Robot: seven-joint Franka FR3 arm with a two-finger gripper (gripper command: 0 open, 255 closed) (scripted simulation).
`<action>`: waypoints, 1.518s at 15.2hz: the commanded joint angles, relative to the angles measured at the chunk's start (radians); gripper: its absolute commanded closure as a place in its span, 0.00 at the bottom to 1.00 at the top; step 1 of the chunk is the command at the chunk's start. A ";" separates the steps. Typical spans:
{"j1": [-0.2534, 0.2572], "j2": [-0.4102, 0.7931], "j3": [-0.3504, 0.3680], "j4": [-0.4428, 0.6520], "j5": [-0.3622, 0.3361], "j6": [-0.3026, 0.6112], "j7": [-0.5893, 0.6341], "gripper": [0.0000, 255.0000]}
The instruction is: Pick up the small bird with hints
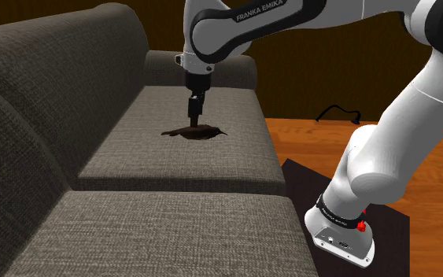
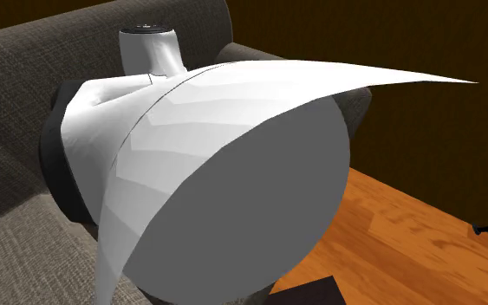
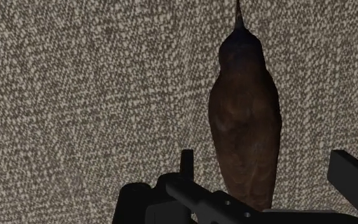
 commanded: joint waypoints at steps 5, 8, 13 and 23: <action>0.010 0.055 0.007 -0.013 0.007 0.067 -0.030 0.00; 0.010 0.072 0.008 -0.043 0.010 0.114 -0.035 0.00; 0.010 0.072 0.008 -0.044 0.010 0.115 -0.035 1.00; 0.010 0.057 0.007 -0.018 0.008 0.074 -0.031 1.00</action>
